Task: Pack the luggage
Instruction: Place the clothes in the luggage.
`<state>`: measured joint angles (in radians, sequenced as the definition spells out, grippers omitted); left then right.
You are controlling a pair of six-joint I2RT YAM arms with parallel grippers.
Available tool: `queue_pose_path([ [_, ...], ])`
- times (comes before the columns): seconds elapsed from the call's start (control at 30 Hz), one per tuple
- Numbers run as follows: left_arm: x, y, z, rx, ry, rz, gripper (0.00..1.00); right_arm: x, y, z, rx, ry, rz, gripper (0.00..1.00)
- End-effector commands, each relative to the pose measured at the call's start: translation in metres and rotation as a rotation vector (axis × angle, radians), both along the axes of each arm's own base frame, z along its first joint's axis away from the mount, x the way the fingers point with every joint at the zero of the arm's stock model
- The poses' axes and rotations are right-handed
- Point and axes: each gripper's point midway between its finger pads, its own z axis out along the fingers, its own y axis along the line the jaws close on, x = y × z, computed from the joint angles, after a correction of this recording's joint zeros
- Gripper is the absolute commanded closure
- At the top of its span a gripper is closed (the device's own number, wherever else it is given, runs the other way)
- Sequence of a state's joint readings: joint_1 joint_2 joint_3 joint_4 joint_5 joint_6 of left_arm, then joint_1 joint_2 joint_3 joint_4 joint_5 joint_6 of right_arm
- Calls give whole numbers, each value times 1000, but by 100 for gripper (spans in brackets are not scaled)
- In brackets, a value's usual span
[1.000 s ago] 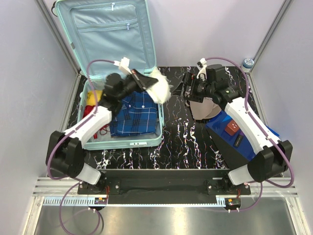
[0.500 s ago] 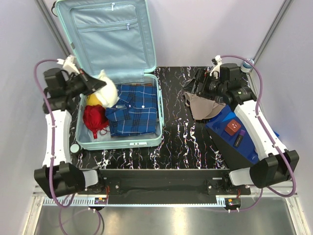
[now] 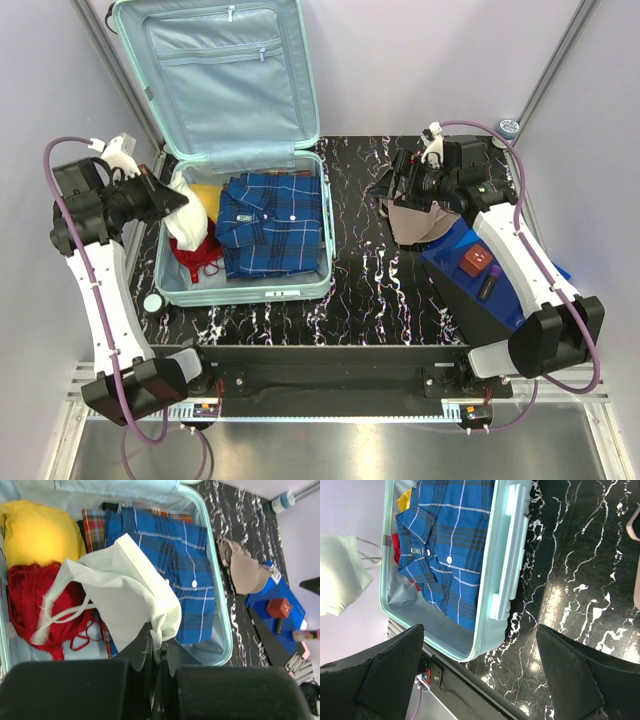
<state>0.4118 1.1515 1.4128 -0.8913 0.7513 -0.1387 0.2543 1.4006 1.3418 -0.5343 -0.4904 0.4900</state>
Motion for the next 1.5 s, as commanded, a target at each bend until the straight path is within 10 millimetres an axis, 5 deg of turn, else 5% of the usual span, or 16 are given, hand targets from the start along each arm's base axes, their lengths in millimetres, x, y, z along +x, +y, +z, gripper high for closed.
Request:
queue_pose_path([
  [0.0, -13, -1, -3, 50, 4, -18, 100, 2, 7, 10, 25, -56, 58, 0],
  [0.27, -6, -6, -25, -12, 50, -67, 100, 0, 5, 5, 13, -58, 59, 0],
  [0.47, 8, 2, -63, -52, 160, -68, 100, -1, 2, 2, 2, -58, 45, 0],
  [1.47, 85, 57, -174, 39, 451, -1, 100, -2, -4, 8, 8, -79, 7, 0],
])
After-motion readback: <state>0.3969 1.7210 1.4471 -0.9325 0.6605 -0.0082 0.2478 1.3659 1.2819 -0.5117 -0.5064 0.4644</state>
